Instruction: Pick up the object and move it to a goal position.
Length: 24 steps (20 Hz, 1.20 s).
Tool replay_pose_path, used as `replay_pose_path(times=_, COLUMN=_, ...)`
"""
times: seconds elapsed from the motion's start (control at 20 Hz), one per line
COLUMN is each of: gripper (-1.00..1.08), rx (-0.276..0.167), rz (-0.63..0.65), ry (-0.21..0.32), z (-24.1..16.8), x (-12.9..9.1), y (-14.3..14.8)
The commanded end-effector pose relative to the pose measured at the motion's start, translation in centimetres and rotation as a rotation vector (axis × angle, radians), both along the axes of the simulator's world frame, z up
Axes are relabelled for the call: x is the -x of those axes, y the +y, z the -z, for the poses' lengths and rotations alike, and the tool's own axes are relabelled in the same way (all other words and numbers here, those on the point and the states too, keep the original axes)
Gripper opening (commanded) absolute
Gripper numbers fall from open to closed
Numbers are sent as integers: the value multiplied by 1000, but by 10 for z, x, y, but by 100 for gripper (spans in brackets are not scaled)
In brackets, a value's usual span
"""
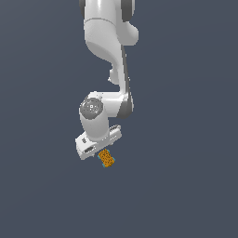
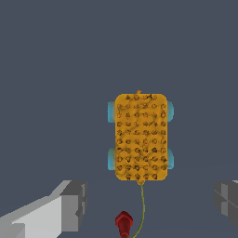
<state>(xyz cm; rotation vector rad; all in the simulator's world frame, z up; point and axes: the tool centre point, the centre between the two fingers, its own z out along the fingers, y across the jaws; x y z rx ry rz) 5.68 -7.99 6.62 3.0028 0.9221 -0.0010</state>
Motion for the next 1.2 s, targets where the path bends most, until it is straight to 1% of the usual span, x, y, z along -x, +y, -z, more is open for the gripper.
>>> replay_pose_path(times=0.0, gripper=100, rx=-1, rz=-7, ry=0, z=1, x=-1, y=0)
replay_pose_path(times=0.3, gripper=100, rx=0, rz=-3, ry=0, z=10, x=0, y=0)
replay_pose_path(times=0.7, gripper=100, rx=0, rz=-6, ry=0, z=47, x=1, y=0)
replay_pose_path(times=0.95, gripper=100, rx=0, rz=-6, ry=0, z=51, x=0, y=-1)
replay_pose_path(times=1.0, gripper=-100, rx=0, rz=-6, ry=0, z=51, x=0, y=-1)
replay_pose_path(times=1.15, gripper=-100, rx=0, rz=-6, ry=0, z=51, x=0, y=-1)
